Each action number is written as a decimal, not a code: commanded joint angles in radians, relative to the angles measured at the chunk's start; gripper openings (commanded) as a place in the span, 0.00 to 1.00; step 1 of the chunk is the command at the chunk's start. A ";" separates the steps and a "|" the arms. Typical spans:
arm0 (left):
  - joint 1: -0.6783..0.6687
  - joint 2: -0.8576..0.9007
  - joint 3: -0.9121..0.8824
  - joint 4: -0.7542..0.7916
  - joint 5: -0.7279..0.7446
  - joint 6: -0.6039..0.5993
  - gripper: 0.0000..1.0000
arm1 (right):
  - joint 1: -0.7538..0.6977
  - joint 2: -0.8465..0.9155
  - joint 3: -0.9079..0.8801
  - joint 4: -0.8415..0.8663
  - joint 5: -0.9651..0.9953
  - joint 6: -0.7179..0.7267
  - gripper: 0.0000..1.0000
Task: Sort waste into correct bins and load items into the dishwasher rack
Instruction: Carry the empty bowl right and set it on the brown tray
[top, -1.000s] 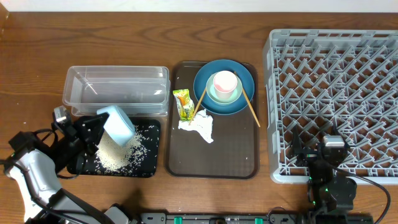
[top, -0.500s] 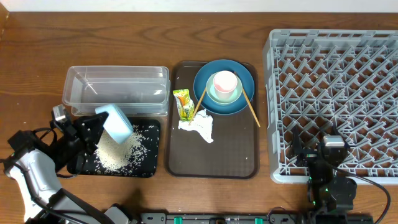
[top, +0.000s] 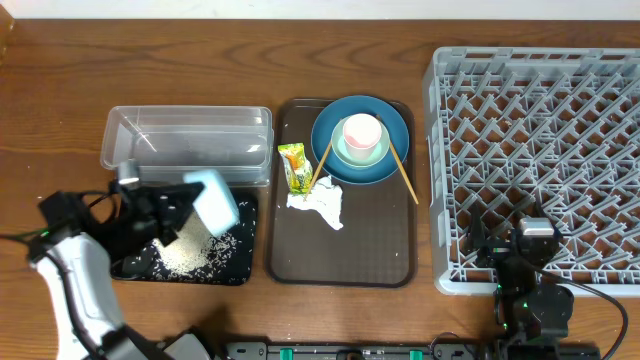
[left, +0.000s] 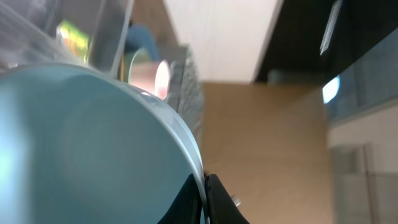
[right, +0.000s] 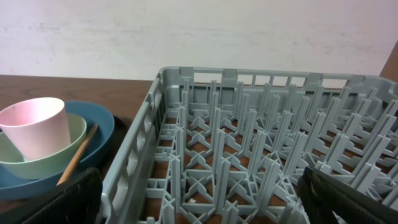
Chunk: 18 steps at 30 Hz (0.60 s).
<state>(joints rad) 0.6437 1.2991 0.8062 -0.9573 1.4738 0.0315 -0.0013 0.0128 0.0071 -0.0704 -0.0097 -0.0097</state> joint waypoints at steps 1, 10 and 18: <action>-0.111 -0.064 0.010 0.011 -0.124 -0.031 0.06 | 0.016 -0.003 -0.002 -0.004 0.002 0.013 0.99; -0.558 -0.248 0.010 0.296 -0.496 -0.450 0.06 | 0.016 -0.003 -0.002 -0.004 0.002 0.013 0.99; -1.130 -0.298 0.010 0.534 -1.049 -0.671 0.06 | 0.016 -0.003 -0.002 -0.004 0.002 0.013 0.99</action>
<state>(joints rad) -0.3305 0.9947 0.8066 -0.4545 0.7441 -0.5156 -0.0013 0.0128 0.0071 -0.0704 -0.0093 -0.0097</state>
